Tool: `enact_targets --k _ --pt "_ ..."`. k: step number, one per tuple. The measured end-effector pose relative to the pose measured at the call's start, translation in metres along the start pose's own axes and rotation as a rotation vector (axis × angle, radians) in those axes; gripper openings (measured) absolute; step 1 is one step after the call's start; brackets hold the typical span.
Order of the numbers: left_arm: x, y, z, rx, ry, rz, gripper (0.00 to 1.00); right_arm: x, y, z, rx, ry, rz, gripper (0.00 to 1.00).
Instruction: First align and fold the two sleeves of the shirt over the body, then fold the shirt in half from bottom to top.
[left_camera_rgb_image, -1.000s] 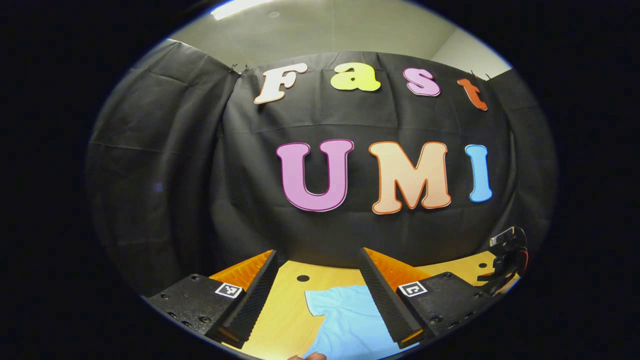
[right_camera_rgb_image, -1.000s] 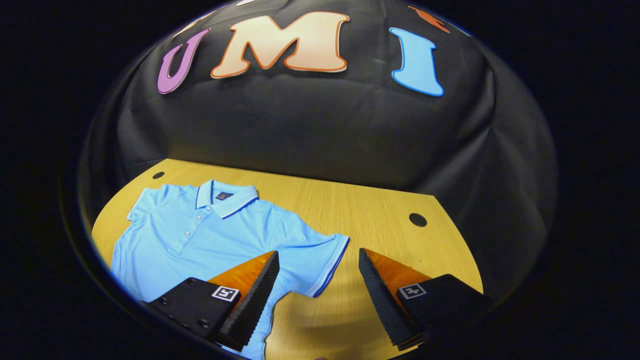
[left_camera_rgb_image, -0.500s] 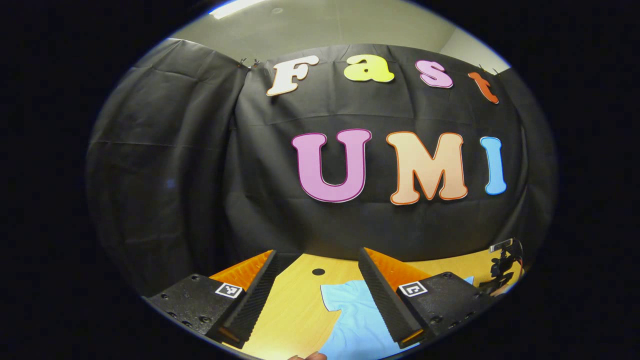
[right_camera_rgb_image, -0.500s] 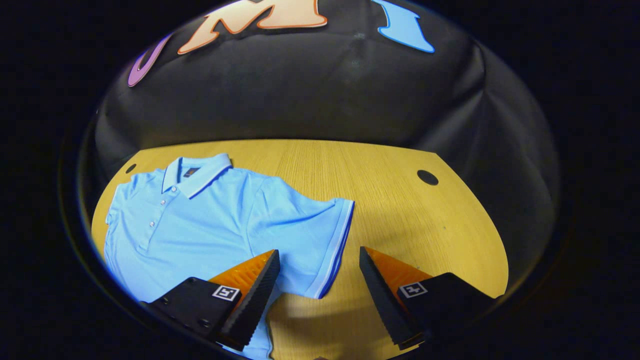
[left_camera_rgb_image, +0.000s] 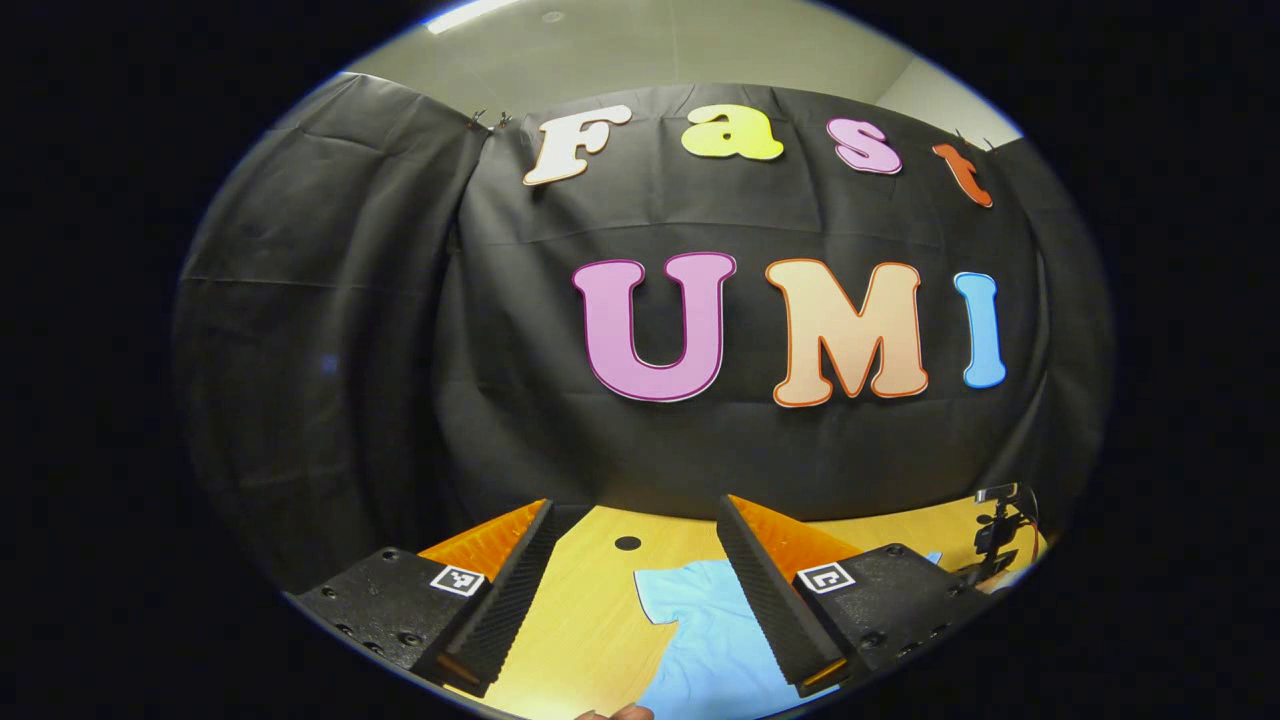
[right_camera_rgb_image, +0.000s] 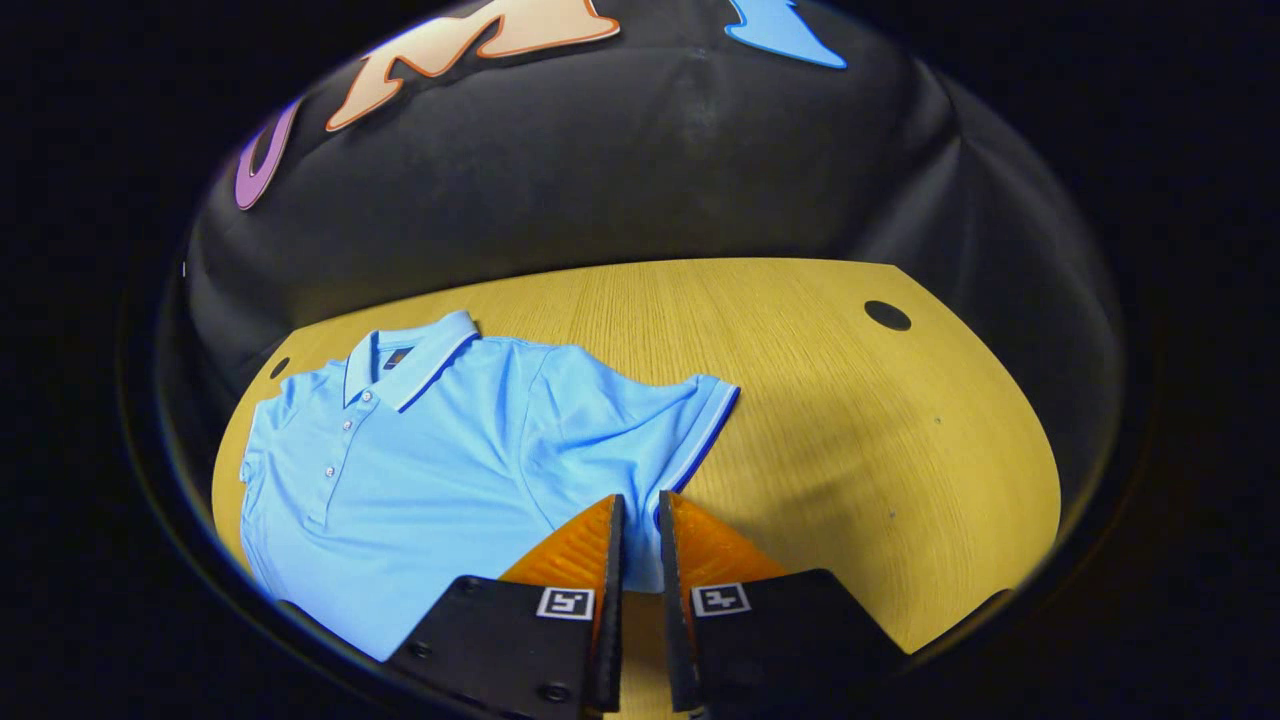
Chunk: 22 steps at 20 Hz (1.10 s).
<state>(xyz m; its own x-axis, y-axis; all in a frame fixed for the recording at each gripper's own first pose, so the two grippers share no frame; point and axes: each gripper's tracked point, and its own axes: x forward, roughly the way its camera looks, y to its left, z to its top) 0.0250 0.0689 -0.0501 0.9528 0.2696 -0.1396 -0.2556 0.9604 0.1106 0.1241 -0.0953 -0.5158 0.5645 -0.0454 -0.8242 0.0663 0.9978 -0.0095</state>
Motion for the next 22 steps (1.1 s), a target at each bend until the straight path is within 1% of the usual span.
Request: enact_targets --k 1,2,5,6,7,8,9,11,14,16,17,18,19,21,22 --pt "0.000 0.002 0.000 0.001 0.000 0.003 0.97 0.003 0.002 0.001 -0.002 -0.007 -0.010 0.04" --pt "0.001 0.006 0.000 0.005 0.000 0.006 0.97 0.001 0.005 0.001 -0.003 -0.010 -0.004 0.03" --pt "0.001 0.011 0.000 0.012 -0.003 0.009 0.97 -0.005 0.019 0.015 0.008 -0.067 0.015 0.03" --pt "0.001 0.012 -0.001 0.010 -0.002 0.009 0.98 -0.009 0.025 0.026 0.019 -0.097 0.029 0.03" --pt "0.001 0.012 -0.001 0.003 -0.001 0.009 0.97 -0.014 0.033 0.035 0.023 -0.123 0.046 0.03" --pt "0.001 0.013 -0.004 -0.003 0.003 0.008 0.97 -0.018 0.042 0.043 0.019 -0.140 0.066 0.00" --pt "0.001 0.014 -0.005 -0.009 0.007 0.007 0.97 -0.023 0.051 0.048 0.009 -0.151 0.082 0.03" --pt "0.001 0.018 -0.007 -0.017 0.011 0.008 0.98 -0.033 0.075 0.060 -0.012 -0.184 0.125 0.03" --pt "0.000 0.026 -0.009 -0.019 0.010 0.016 0.97 -0.043 0.120 0.077 -0.040 -0.240 0.198 0.03" --pt "-0.002 0.034 -0.012 -0.021 0.018 0.027 0.97 -0.046 0.156 0.076 -0.063 -0.243 0.252 0.03" --pt "-0.002 0.039 -0.013 -0.023 0.023 0.034 0.97 -0.044 0.172 0.072 -0.083 -0.243 0.268 0.00" --pt "-0.003 0.044 -0.016 -0.025 0.030 0.040 0.97 -0.042 0.188 0.067 -0.102 -0.232 0.288 0.03" --pt "-0.003 0.048 -0.019 -0.025 0.037 0.045 0.98 -0.040 0.203 0.055 -0.117 -0.207 0.305 0.02" --pt "-0.003 0.058 -0.020 -0.020 0.043 0.056 0.99 -0.034 0.221 0.034 -0.147 -0.166 0.317 0.02" --pt "-0.003 0.061 -0.021 -0.017 0.042 0.059 0.98 -0.032 0.222 0.026 -0.159 -0.151 0.304 0.02"
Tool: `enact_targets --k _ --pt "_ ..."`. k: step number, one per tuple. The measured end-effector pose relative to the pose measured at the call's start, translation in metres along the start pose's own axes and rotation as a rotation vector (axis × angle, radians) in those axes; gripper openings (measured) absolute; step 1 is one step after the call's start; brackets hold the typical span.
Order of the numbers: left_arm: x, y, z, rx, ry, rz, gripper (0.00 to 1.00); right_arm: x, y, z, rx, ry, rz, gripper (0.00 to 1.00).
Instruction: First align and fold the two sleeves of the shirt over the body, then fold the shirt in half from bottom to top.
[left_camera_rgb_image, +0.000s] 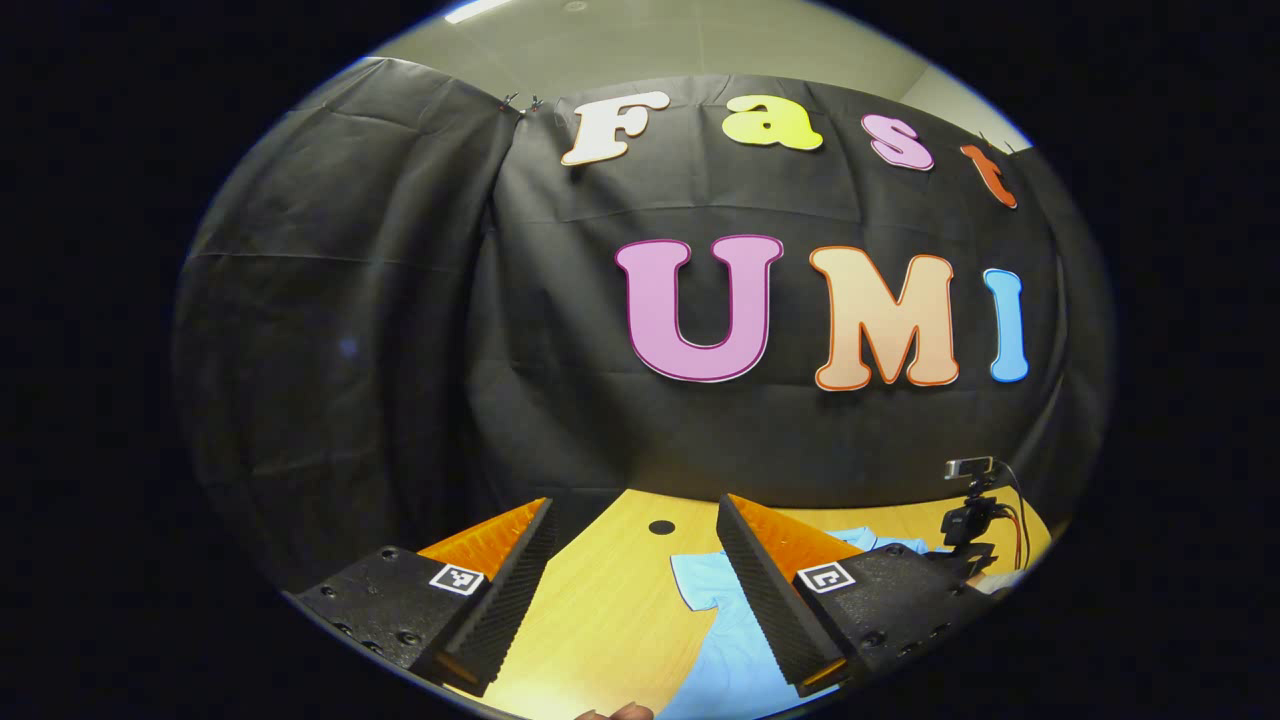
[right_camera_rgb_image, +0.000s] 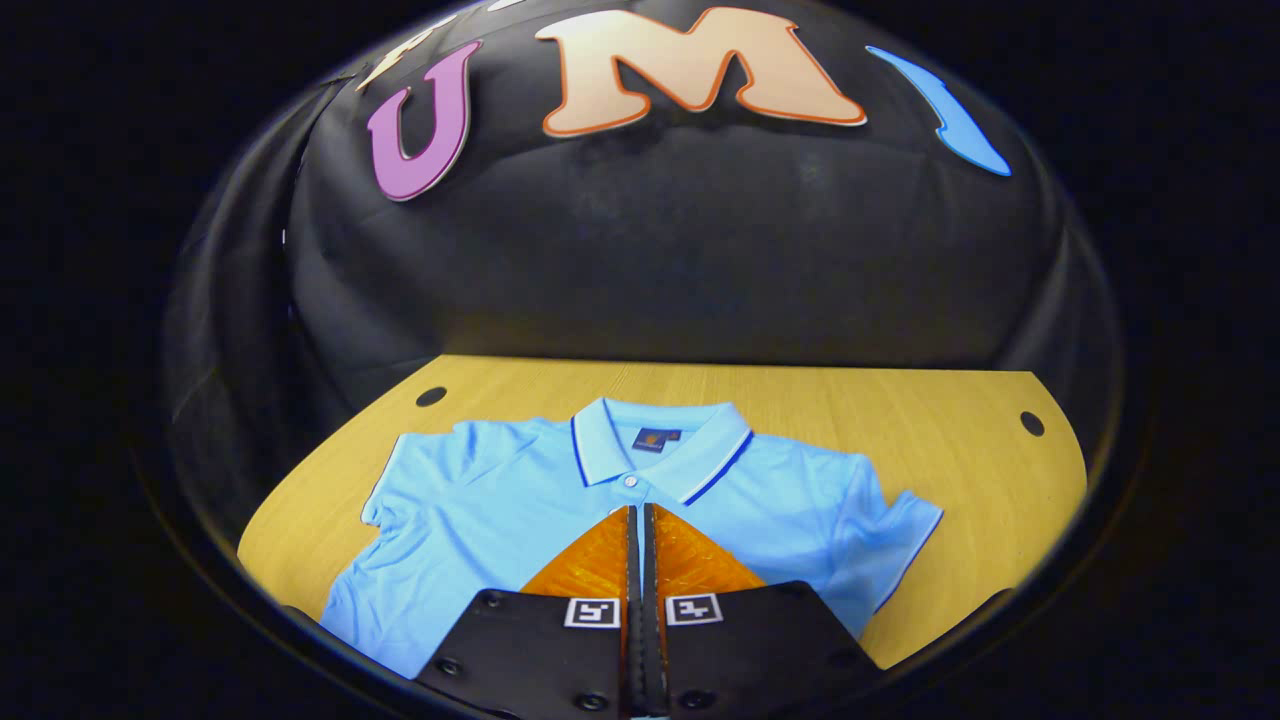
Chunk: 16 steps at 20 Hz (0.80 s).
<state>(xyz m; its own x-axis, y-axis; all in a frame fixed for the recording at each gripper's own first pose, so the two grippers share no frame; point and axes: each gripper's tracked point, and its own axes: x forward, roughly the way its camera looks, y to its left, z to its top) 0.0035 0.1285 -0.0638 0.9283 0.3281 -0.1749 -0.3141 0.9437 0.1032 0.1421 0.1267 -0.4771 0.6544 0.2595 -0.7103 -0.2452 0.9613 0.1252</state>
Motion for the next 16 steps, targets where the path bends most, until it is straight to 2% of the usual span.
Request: enact_targets --k 3,4,6,8,12,14,16 --pt "0.007 0.001 0.004 0.010 -0.011 -0.015 0.99 -0.004 -0.008 -0.001 -0.017 0.006 -0.036 0.02" --pt "0.010 -0.003 0.003 0.006 -0.013 -0.027 0.98 -0.007 -0.017 0.003 -0.021 -0.002 -0.046 0.35" --pt "0.018 -0.014 0.001 -0.013 -0.011 -0.057 0.97 -0.016 -0.053 0.014 -0.032 -0.019 -0.121 0.99" --pt "0.022 -0.026 -0.003 -0.026 -0.006 -0.084 0.97 -0.028 -0.096 0.019 -0.035 -0.020 -0.199 1.00" --pt "0.025 -0.043 -0.013 -0.028 0.014 -0.111 0.97 -0.037 -0.173 0.000 0.019 0.041 -0.335 0.99" --pt "0.026 -0.047 -0.015 -0.025 0.023 -0.111 0.98 -0.035 -0.195 -0.012 0.059 0.069 -0.363 0.99" --pt "0.024 -0.049 -0.016 -0.013 0.029 -0.105 0.97 -0.030 -0.196 -0.023 0.097 0.097 -0.348 0.99"
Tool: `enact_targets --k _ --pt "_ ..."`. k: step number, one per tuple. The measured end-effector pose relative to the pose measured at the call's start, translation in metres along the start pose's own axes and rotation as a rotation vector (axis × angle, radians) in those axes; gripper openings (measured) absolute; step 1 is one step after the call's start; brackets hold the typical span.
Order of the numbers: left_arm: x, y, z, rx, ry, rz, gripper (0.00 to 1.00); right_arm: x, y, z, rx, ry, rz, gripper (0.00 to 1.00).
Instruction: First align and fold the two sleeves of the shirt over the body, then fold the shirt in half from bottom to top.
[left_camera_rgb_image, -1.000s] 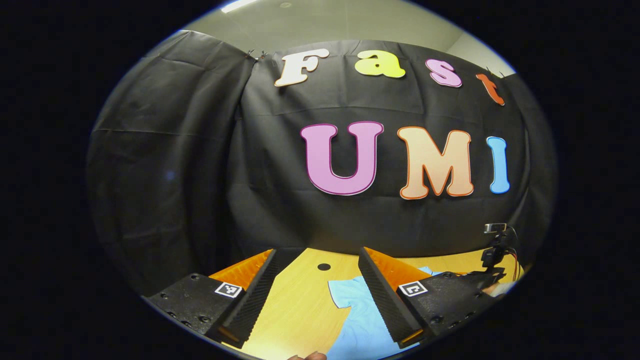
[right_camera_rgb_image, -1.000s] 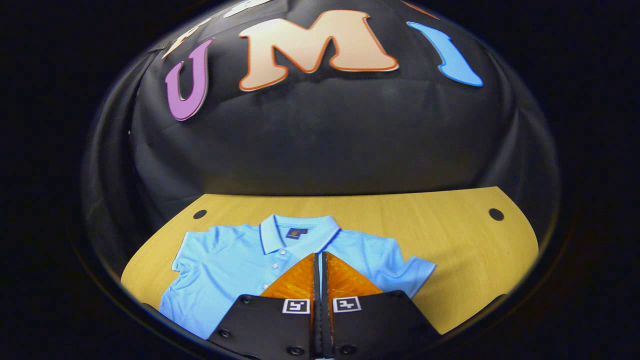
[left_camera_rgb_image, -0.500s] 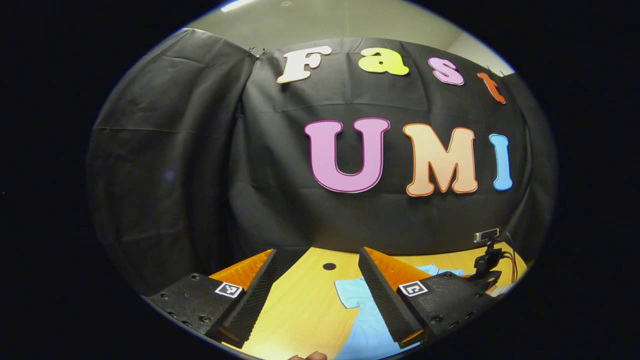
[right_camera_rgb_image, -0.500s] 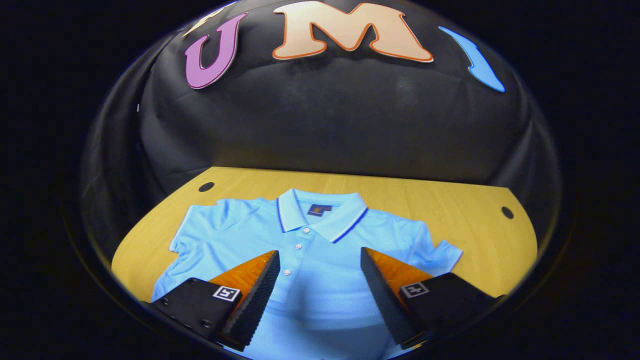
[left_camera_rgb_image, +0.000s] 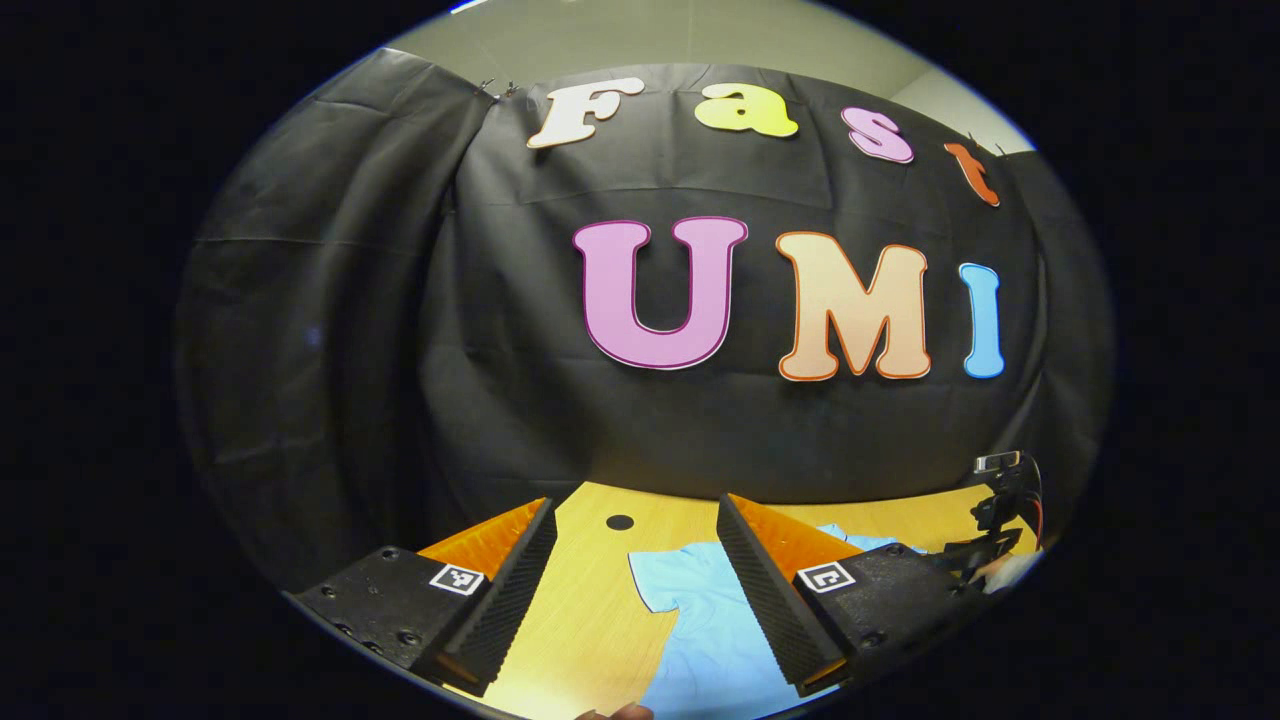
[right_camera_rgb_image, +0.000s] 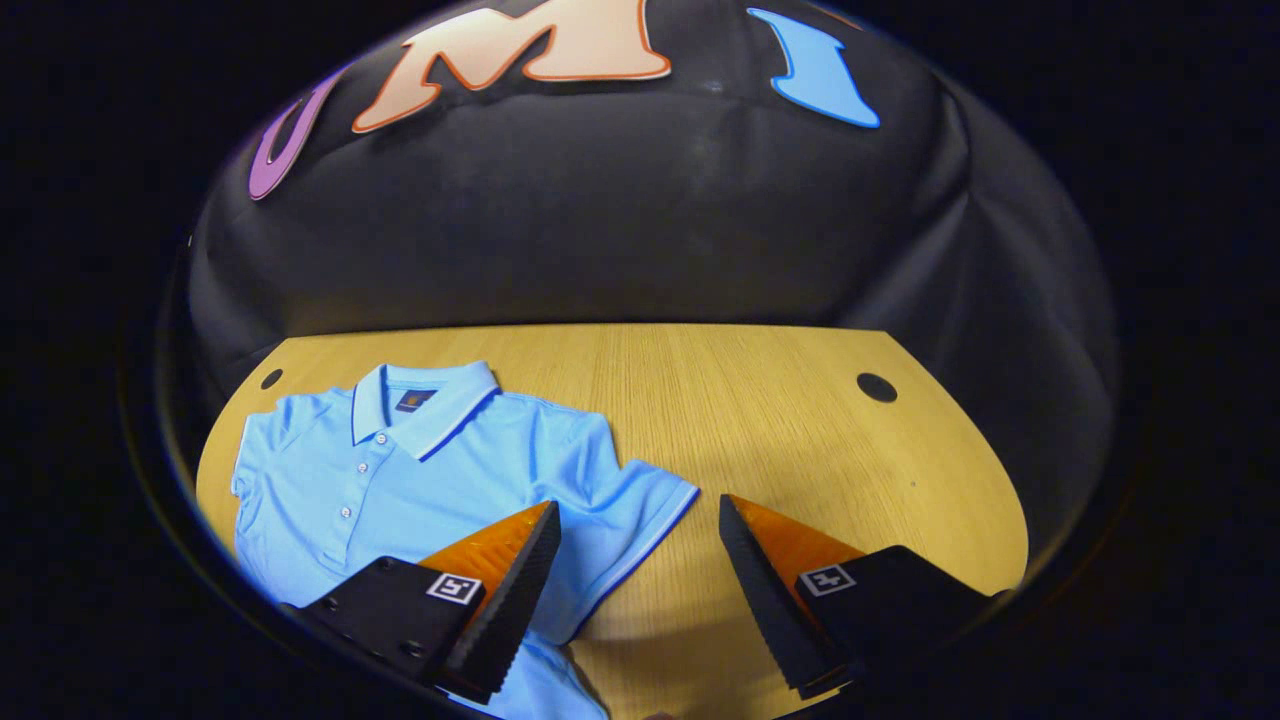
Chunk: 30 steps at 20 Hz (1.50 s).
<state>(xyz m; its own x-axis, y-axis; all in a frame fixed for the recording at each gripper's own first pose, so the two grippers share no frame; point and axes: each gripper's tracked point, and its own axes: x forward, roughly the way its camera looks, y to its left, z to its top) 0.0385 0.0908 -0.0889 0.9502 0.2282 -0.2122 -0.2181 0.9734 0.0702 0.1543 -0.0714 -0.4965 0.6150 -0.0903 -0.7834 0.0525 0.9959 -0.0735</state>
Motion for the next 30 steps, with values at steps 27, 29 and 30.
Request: enact_targets --k 27,29,30 --pt "0.003 0.014 -0.004 0.046 0.015 0.031 0.97 -0.007 0.149 0.027 0.028 -0.119 0.278 0.01" --pt "0.003 0.026 -0.009 0.049 0.028 0.042 0.97 -0.003 0.168 0.013 -0.006 -0.095 0.297 0.02" --pt "0.005 0.031 -0.012 0.050 0.033 0.040 0.97 -0.001 0.174 0.002 -0.025 -0.061 0.305 0.03"
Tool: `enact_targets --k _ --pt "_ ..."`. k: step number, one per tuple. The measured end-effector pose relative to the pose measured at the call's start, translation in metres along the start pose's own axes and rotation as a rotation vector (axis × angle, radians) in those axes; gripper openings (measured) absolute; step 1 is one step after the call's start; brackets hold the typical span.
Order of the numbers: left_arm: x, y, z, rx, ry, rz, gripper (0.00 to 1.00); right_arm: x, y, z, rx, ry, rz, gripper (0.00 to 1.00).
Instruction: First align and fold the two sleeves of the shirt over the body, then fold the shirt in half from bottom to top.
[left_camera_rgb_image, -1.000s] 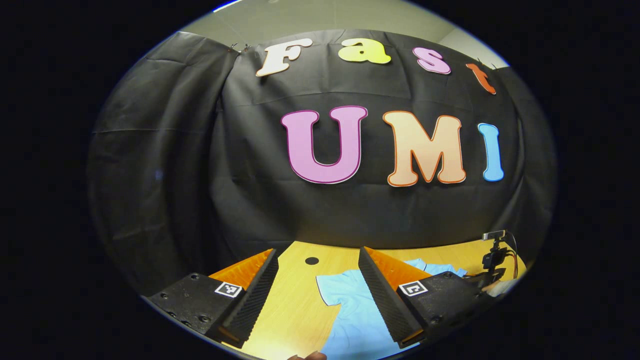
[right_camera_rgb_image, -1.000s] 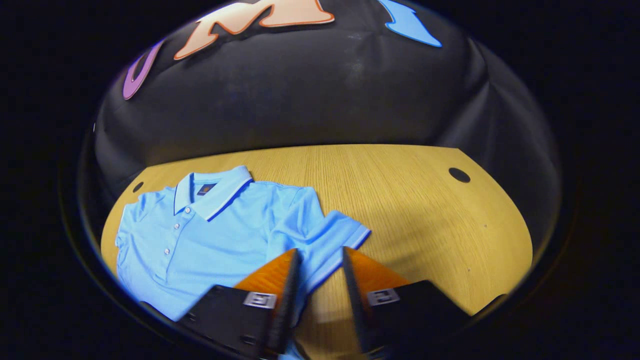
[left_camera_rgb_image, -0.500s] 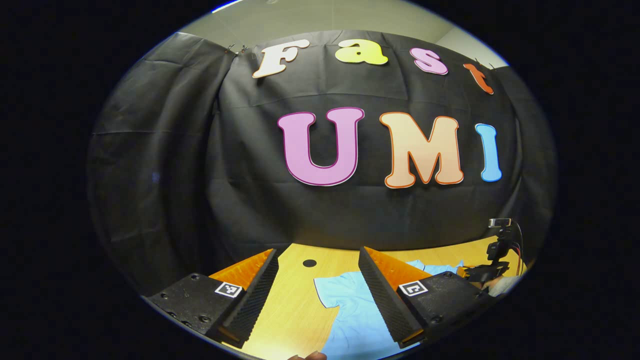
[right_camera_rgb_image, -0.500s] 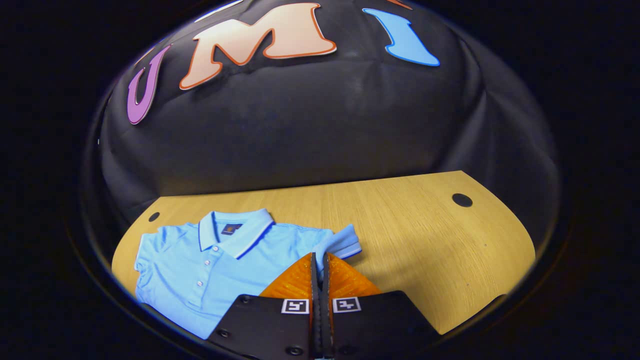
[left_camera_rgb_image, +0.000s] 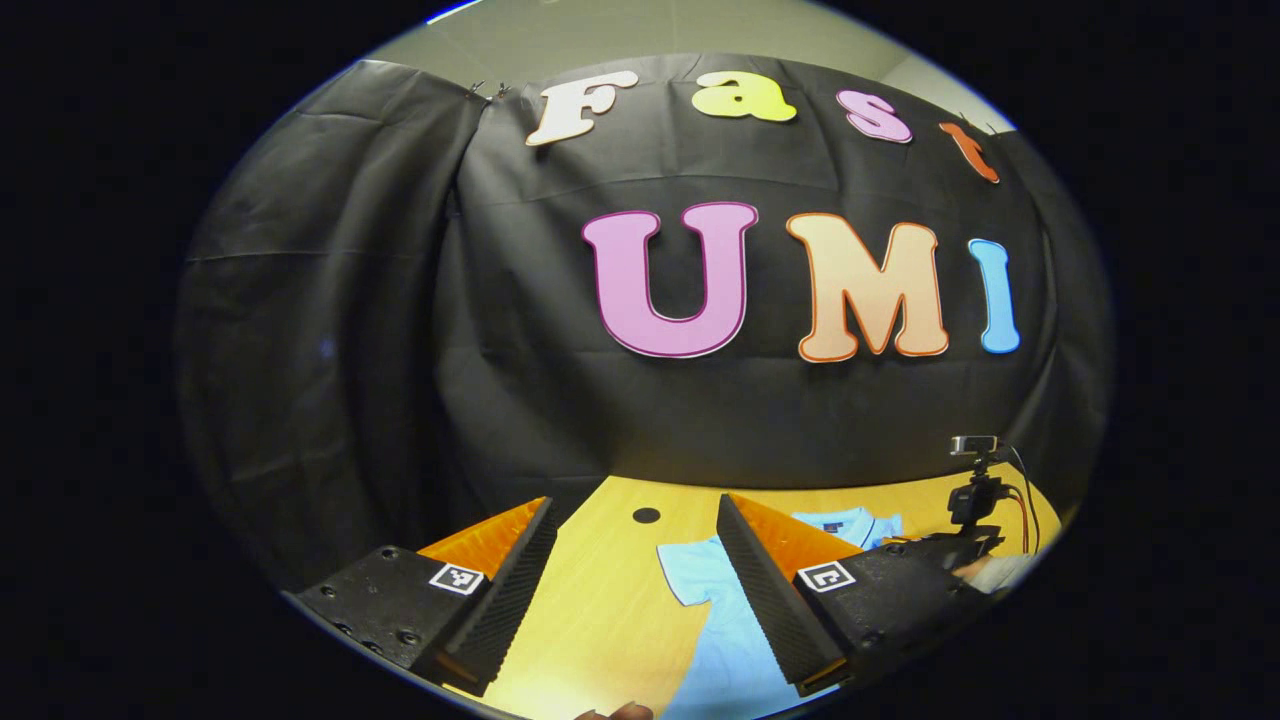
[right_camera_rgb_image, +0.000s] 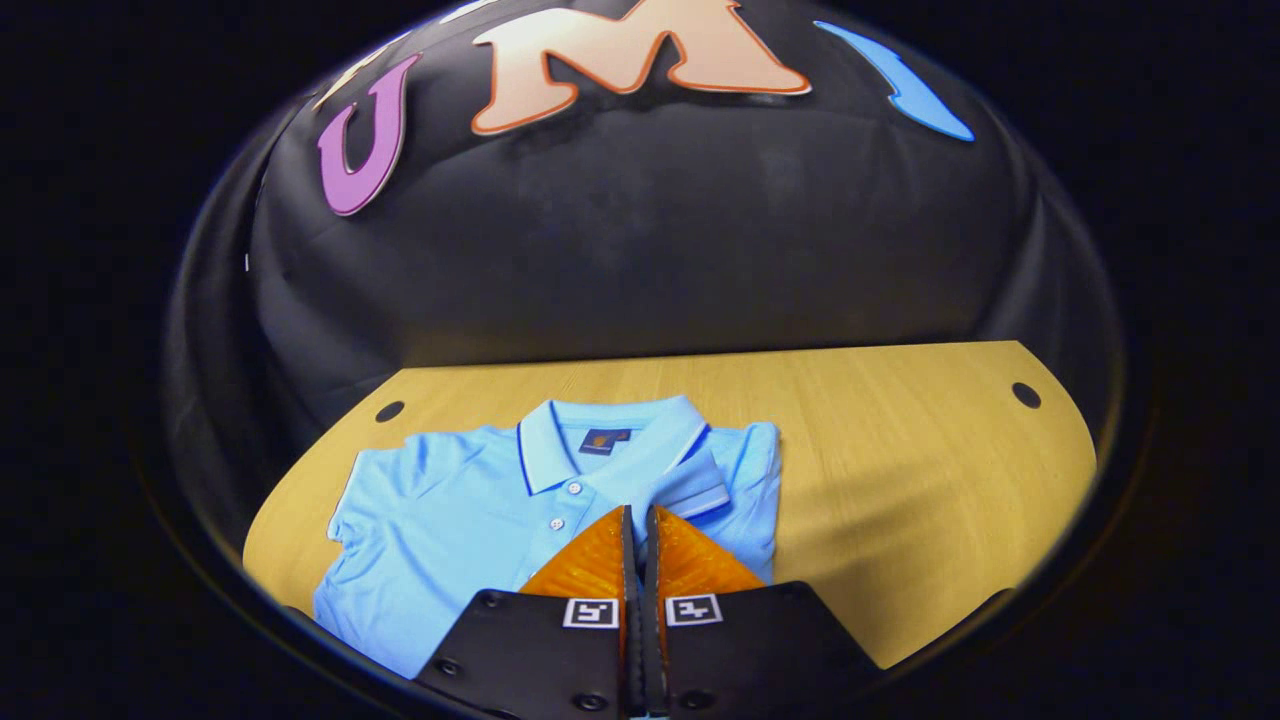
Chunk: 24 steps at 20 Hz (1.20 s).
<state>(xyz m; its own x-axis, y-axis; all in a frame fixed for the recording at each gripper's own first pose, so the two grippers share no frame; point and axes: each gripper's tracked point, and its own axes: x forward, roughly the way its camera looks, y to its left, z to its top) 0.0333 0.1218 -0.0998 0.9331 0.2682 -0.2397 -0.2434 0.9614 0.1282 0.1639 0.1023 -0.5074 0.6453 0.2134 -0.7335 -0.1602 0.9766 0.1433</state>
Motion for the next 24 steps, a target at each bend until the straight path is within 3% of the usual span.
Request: enact_targets --k 2,5,10,12,18,24 --pt "0.008 0.005 -0.011 0.005 0.016 -0.016 0.98 -0.002 0.011 -0.022 0.010 0.074 0.020 0.10" --pt "0.029 0.001 -0.032 0.003 0.046 -0.069 0.98 -0.025 0.005 0.008 -0.011 -0.024 -0.014 0.98" --pt "0.083 -0.033 -0.088 -0.035 0.149 -0.239 0.98 -0.094 -0.023 0.040 -0.005 -0.101 -0.067 0.94" --pt "0.107 -0.042 -0.118 -0.014 0.200 -0.296 0.98 -0.120 -0.043 0.042 -0.006 -0.116 -0.113 0.98" --pt "0.167 -0.062 -0.195 0.051 0.359 -0.419 0.98 -0.176 -0.097 0.002 0.056 -0.070 -0.271 0.94" --pt "0.213 -0.076 -0.259 0.187 0.462 -0.503 0.98 -0.205 -0.118 -0.048 0.155 0.007 -0.371 0.98"
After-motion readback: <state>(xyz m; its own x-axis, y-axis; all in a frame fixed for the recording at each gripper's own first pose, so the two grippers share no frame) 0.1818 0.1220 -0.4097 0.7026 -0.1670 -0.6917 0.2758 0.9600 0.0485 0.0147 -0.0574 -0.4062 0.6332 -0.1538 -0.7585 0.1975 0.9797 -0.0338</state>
